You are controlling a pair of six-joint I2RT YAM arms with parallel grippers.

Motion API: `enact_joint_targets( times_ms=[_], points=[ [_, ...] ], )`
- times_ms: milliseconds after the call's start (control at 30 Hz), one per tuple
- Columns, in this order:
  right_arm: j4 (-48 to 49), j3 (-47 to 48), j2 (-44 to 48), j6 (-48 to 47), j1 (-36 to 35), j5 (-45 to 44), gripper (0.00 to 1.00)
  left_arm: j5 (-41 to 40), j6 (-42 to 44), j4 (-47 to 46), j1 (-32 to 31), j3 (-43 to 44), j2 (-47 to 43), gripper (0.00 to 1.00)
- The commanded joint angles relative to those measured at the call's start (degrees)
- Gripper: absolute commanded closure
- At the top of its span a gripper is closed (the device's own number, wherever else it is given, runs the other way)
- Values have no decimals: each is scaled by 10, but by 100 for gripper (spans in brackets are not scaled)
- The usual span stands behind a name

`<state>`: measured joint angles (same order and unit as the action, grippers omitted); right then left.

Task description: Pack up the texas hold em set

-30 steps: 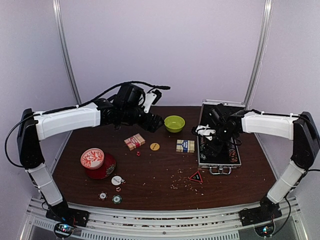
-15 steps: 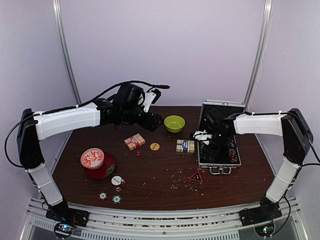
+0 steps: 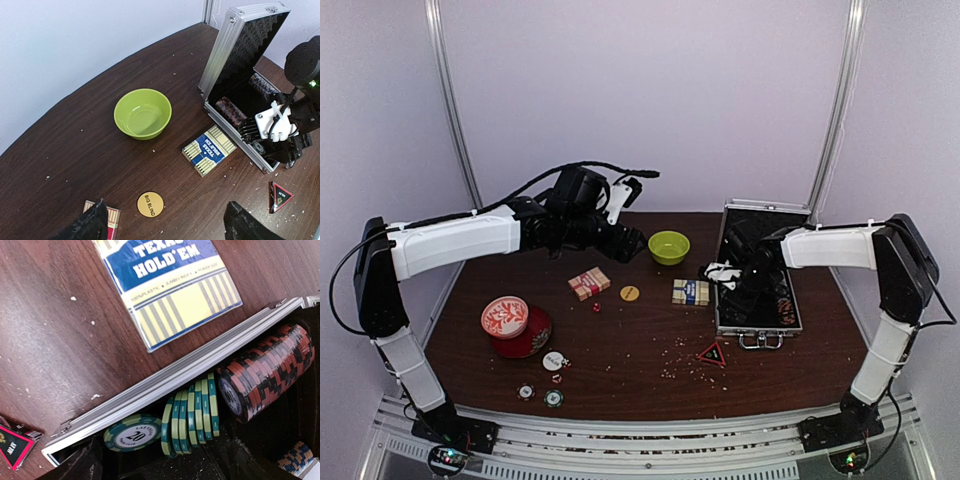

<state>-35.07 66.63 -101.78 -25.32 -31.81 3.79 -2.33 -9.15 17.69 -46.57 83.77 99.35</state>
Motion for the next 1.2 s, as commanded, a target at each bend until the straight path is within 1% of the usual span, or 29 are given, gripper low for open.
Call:
enact_joint_targets(
  times_ms=[0,100,367,633,867,1167],
  points=[
    [6,9,-16,8,-4,-32,14,4,-5,-15,1,0,5,19],
    [5,9,-17,9,-4,-36,16,4,-5,-16,1,1,5,19],
    [26,1,-19,11,-4,-53,14,9,-5,-13,1,3,8,19],
    [43,16,-4,27,6,-93,16,13,-7,-12,1,3,6,19],
    [36,31,1,31,26,-96,18,17,-7,-11,1,3,5,19],
    [46,35,-8,38,33,-102,20,21,-8,-11,1,3,9,19]
  ],
)
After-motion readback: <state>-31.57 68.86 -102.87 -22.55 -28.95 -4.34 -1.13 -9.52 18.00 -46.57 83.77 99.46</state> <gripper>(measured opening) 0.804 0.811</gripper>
